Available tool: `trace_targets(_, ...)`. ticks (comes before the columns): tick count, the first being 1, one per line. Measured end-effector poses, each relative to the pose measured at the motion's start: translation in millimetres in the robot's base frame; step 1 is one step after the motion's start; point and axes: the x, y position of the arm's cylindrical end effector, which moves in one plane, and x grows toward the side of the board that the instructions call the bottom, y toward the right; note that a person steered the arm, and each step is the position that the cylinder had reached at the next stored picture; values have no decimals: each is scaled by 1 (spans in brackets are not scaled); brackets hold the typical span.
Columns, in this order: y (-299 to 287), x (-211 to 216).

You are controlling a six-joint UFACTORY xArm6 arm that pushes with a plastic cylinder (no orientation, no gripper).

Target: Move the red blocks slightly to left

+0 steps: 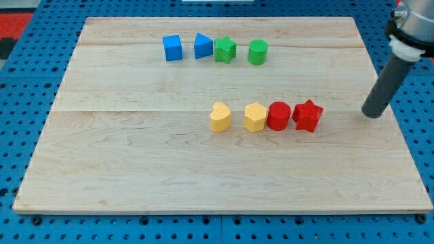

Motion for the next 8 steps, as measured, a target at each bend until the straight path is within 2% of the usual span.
trace_targets(1, -12, -12)
trace_targets(2, -88, -19)
trace_targets(3, -95, -13)
trace_targets(4, -72, 3)
trace_targets(5, -96, 3)
trace_targets(6, -169, 6)
trace_targets(8, -175, 43)
